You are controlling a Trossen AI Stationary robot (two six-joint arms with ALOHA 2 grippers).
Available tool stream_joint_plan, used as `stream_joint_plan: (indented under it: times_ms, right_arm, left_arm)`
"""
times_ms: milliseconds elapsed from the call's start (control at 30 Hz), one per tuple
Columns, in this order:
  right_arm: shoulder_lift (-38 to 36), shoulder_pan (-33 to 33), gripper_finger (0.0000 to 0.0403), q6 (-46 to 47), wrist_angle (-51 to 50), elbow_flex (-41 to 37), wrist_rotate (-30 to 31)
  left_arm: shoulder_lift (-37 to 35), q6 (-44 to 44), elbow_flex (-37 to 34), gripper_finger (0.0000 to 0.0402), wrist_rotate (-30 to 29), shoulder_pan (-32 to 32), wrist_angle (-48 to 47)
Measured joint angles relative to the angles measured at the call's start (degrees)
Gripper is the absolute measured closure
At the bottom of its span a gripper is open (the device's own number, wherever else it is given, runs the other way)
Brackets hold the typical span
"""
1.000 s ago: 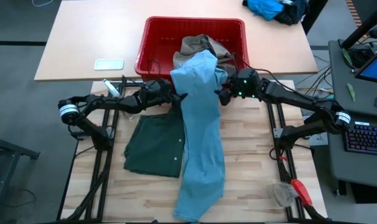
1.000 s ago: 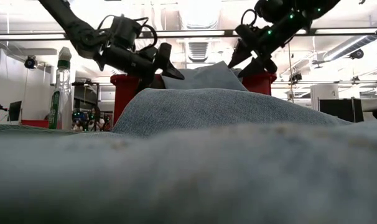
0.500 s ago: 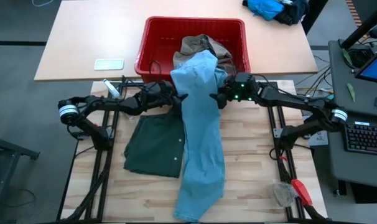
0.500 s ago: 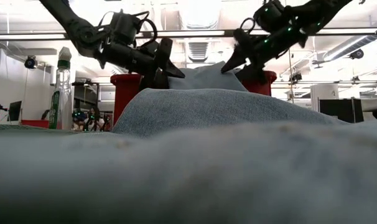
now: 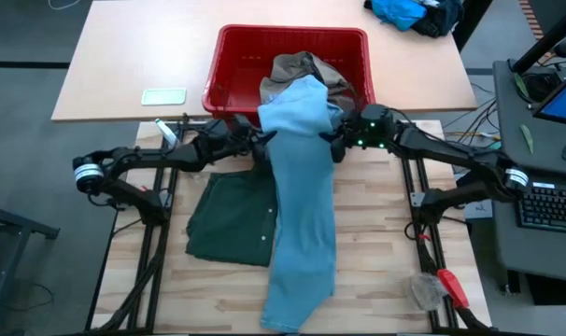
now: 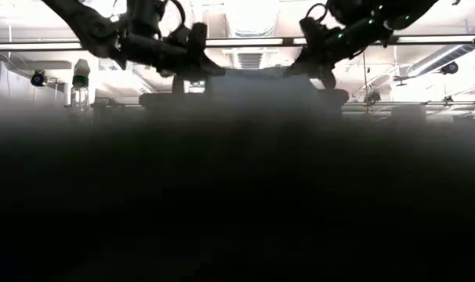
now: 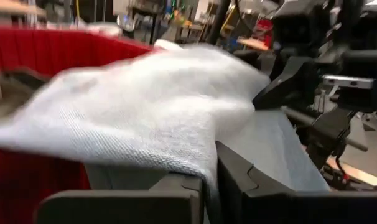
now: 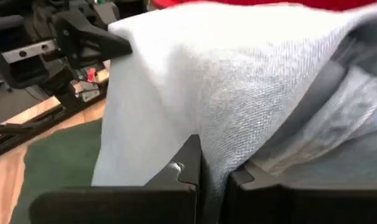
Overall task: Fold Laundry from Bin
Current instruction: Fold the blue jeans
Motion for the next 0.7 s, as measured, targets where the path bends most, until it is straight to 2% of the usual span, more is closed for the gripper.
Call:
stream_joint_plan:
  times_ms: [200, 533, 700]
  right_arm:
    - [-3.72, 0.00, 0.0393, -0.48, 0.17, 0.17, 1.22]
    - [-2.93, -0.30, 0.0393, -4.81, -1.81, 6.67, 5.57]
    - [-2.61, -0.37, 0.0393, -8.25, -7.21, 11.44, 12.41]
  left_arm:
    - [-2.88, 4.87, 3.97, 0.0400, 0.09, 0.13, -1.61]
    - [1.42, 15.15, 22.71, 0.0401, -0.46, 3.41, -20.45]
    - [2.43, 15.72, 25.53, 0.0401, -0.01, 5.86, -23.10]
